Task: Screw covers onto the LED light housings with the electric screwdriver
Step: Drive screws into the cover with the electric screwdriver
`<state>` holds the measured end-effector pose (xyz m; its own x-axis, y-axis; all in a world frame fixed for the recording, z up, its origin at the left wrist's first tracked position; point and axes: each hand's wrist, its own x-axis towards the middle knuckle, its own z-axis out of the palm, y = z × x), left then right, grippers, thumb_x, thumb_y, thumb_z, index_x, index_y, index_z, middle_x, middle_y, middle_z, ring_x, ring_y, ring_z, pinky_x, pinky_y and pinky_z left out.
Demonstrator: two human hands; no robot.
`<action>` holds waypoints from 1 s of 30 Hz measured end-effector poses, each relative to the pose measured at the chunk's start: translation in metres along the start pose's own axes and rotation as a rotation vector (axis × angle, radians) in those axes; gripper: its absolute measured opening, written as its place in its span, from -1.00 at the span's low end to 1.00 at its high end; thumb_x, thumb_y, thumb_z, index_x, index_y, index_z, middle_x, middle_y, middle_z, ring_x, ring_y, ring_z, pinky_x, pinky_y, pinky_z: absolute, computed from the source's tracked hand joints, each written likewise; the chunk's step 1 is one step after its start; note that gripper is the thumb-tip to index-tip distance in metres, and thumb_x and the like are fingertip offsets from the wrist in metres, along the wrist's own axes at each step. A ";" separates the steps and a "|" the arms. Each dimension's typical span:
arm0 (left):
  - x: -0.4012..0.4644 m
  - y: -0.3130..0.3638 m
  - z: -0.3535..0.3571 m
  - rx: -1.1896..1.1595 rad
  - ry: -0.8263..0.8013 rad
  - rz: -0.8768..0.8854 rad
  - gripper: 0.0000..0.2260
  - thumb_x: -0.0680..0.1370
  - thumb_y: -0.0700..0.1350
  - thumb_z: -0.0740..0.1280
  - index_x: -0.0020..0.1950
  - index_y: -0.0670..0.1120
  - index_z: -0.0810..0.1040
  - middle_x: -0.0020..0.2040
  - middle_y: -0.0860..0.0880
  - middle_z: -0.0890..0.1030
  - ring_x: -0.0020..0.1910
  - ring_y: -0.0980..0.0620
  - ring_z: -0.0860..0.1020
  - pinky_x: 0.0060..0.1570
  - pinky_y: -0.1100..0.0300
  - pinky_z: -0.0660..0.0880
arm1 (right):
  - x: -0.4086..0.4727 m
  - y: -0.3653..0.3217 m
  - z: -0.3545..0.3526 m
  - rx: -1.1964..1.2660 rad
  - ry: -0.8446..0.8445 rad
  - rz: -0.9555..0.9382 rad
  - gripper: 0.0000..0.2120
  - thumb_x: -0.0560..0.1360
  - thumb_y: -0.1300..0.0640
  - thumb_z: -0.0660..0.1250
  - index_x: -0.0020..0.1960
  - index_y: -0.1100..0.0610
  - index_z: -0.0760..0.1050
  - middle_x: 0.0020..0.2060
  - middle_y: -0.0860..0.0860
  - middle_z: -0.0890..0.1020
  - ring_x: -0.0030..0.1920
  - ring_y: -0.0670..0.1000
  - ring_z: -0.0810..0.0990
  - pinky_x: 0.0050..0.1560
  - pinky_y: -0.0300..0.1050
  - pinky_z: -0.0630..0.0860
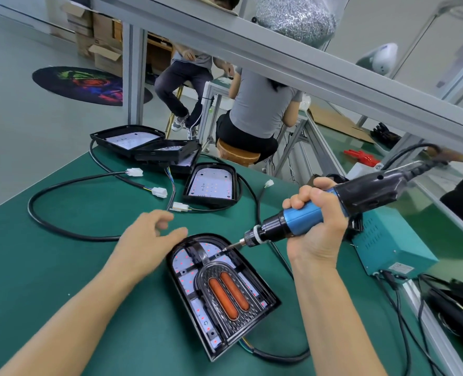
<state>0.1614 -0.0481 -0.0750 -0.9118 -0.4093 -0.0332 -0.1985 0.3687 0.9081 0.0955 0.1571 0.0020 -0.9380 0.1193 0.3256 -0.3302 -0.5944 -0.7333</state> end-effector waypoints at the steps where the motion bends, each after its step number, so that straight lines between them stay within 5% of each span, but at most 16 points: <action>1: -0.003 -0.005 -0.001 -0.007 -0.042 -0.061 -0.51 0.43 0.24 0.39 0.24 0.00 0.49 0.05 0.05 0.53 0.11 0.02 0.49 0.09 0.13 0.34 | 0.000 0.003 0.001 -0.006 -0.004 0.003 -0.84 0.32 0.30 0.24 -0.12 0.14 0.39 -0.47 -0.01 0.43 -0.49 -0.04 0.41 -0.36 -0.20 0.41; 4: -0.010 -0.010 0.007 0.064 -0.181 -0.145 -0.20 0.23 0.50 0.30 0.32 0.07 0.40 0.06 0.10 0.51 0.09 0.06 0.49 0.09 0.15 0.34 | 0.001 0.009 0.002 -0.036 -0.019 0.008 -0.84 0.32 0.31 0.25 -0.13 0.14 0.41 -0.47 -0.01 0.45 -0.49 -0.04 0.42 -0.36 -0.20 0.41; 10: -0.009 -0.007 0.017 0.229 -0.174 -0.119 -0.04 0.11 0.39 0.28 0.45 -0.01 0.31 0.37 -0.02 0.44 0.33 0.01 0.42 0.30 0.08 0.35 | 0.002 0.015 0.001 -0.072 -0.034 0.028 -0.82 0.30 0.31 0.28 -0.26 0.05 0.51 -0.42 0.01 0.45 -0.50 -0.03 0.44 -0.37 -0.21 0.40; 13: -0.010 -0.005 0.018 0.263 -0.189 -0.119 -0.12 0.12 0.39 0.28 0.36 -0.02 0.43 0.29 -0.01 0.51 0.26 0.00 0.47 0.25 0.05 0.40 | 0.004 0.018 0.001 -0.097 -0.032 0.027 -0.80 0.29 0.32 0.29 -0.29 0.03 0.53 -0.38 0.05 0.44 -0.50 -0.01 0.44 -0.36 -0.20 0.40; 18: -0.014 0.000 0.017 0.274 -0.217 -0.084 -0.55 0.16 0.27 0.30 -0.12 0.00 0.59 -0.14 -0.01 0.61 -0.13 -0.03 0.58 -0.04 0.07 0.53 | 0.004 0.024 0.002 -0.137 -0.043 0.026 -0.79 0.30 0.34 0.29 -0.27 0.03 0.51 -0.44 0.02 0.43 -0.50 0.00 0.43 -0.37 -0.19 0.40; 23: -0.013 0.000 0.021 0.233 -0.172 -0.095 -0.79 0.36 -0.04 0.46 -0.07 -0.07 0.57 -0.16 -0.04 0.62 -0.12 -0.07 0.57 -0.06 0.08 0.51 | 0.004 0.026 0.007 -0.170 -0.086 0.021 -0.79 0.30 0.34 0.28 -0.15 0.08 0.47 -0.49 0.02 0.44 -0.49 0.00 0.42 -0.39 -0.18 0.39; 26: -0.014 0.000 0.027 -0.023 -0.136 -0.203 -0.76 0.36 -0.24 0.47 -0.03 -0.12 0.53 -0.10 -0.09 0.61 -0.08 -0.09 0.56 -0.08 0.09 0.46 | 0.003 0.027 0.011 -0.198 -0.121 0.018 -0.75 0.31 0.33 0.27 -0.07 0.10 0.38 -0.50 0.00 0.47 -0.47 0.00 0.42 -0.36 -0.16 0.38; 30: -0.016 -0.002 0.034 -0.198 -0.076 -0.258 -0.73 0.35 -0.34 0.44 -0.02 -0.12 0.52 -0.10 -0.10 0.61 -0.08 -0.11 0.56 -0.08 0.08 0.46 | 0.004 0.023 0.011 -0.203 -0.177 0.061 -0.80 0.34 0.30 0.32 -0.26 0.00 0.44 -0.42 0.03 0.47 -0.43 0.01 0.42 -0.30 -0.14 0.39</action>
<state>0.1640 -0.0139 -0.0905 -0.8661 -0.4021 -0.2970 -0.3598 0.0888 0.9288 0.0848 0.1355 -0.0074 -0.9297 -0.0630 0.3629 -0.3047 -0.4220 -0.8538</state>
